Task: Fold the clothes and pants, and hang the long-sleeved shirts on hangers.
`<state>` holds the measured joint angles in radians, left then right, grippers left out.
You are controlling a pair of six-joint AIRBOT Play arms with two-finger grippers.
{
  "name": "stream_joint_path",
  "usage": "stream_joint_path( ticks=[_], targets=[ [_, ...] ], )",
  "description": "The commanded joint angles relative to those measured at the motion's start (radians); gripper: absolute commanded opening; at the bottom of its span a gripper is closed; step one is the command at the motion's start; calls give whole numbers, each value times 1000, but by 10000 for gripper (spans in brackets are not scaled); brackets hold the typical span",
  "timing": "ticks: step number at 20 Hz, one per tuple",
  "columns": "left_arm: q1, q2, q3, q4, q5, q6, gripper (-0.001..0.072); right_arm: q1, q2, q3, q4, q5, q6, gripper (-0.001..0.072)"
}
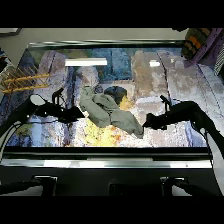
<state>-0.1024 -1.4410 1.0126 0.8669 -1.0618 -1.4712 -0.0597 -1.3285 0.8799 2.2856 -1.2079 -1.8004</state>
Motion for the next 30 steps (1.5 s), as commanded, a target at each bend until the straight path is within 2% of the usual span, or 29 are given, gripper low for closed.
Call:
stream_joint_path(
  ticks=[1,4,9,14,15,16,17,18,19,24,27,30],
  targets=[
    [-26,-74,-49,-79,91,62,537,0,57,0,-81,-34,77,32],
    [-35,-114,-49,-87,130,63,536,1,86,0,-83,-34,110,32],
    [-36,-148,-46,-216,166,141,499,1,98,0,-80,-73,122,33],
    [-65,-172,-45,-251,217,140,496,1,99,0,-64,-90,122,33],
    [-78,-172,-44,-251,235,138,446,1,99,0,-57,-90,122,33],
    [-95,-172,-44,-251,255,137,358,1,100,0,-49,-90,122,33],
    [-111,-172,-45,-251,274,137,355,1,106,0,-46,-86,122,33],
    [-126,-172,-44,-251,290,137,220,1,115,0,-46,-82,122,33],
    [-133,-171,-39,-251,293,137,8,1,127,0,-46,-78,122,33],
    [-77,-82,59,-198,238,135,11,1,236,14,-61,6,121,32],
    [7,75,128,-50,200,45,11,1,327,100,-97,55,119,32],
    [105,274,239,-17,154,31,10,1,423,257,-110,105,105,32]
  ],
)
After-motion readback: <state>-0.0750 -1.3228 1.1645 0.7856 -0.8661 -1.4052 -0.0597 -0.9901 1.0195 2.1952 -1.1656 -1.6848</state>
